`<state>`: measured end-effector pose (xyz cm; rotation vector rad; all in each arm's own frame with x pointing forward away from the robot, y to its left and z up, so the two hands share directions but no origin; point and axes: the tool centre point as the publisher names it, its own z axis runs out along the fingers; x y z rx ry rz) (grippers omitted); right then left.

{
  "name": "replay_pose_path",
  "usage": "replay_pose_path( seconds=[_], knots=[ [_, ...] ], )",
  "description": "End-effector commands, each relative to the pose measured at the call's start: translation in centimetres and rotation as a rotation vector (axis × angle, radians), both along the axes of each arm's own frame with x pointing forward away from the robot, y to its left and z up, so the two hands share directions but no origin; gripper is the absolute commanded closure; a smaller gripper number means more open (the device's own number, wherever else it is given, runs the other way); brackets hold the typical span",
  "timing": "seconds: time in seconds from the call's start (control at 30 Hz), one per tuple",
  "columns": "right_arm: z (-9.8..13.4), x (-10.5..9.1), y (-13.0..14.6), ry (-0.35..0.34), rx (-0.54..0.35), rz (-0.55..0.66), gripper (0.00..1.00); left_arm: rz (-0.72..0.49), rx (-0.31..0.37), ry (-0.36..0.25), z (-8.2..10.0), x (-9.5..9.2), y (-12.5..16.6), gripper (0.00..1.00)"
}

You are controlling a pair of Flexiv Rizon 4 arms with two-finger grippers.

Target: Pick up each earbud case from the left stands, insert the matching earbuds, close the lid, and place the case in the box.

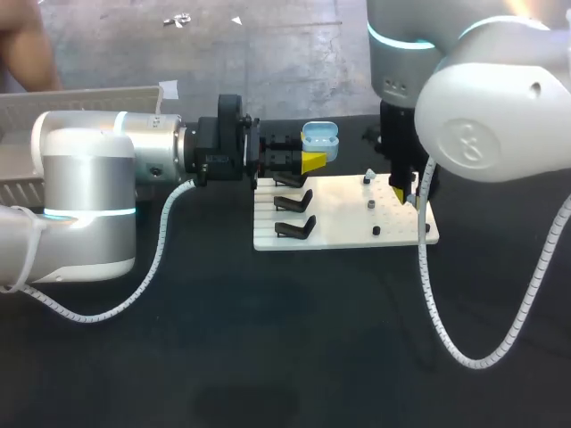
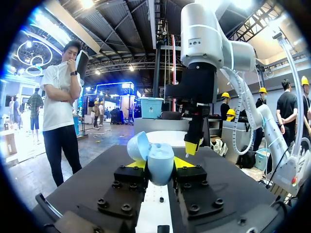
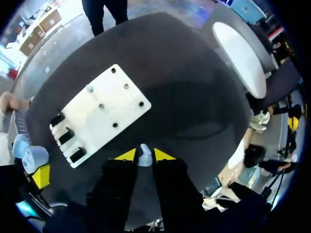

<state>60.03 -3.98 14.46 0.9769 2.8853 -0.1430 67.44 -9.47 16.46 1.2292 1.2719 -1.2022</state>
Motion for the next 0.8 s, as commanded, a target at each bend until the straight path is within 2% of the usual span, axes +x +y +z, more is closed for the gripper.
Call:
replay_pose_path(
  seconds=[0.03,0.3,0.6,0.8],
  knots=[
    [0.9,0.3,0.8,0.004,0.01,-0.019,1.0,0.005,-0.005,-0.005,-0.1,-0.1,0.0,1.0],
    [4.2,1.8,2.6,-0.006,-0.006,-0.03,1.0,0.005,-0.005,-0.005,-0.1,-0.1,0.0,1.0],
    [7.7,3.9,5.2,-0.036,0.013,0.026,1.0,0.005,-0.005,-0.005,-0.1,-0.1,0.0,1.0],
    [9.2,4.9,6.8,-0.04,0.011,0.078,1.0,0.005,-0.005,-0.005,-0.1,-0.1,0.0,1.0]
  ],
)
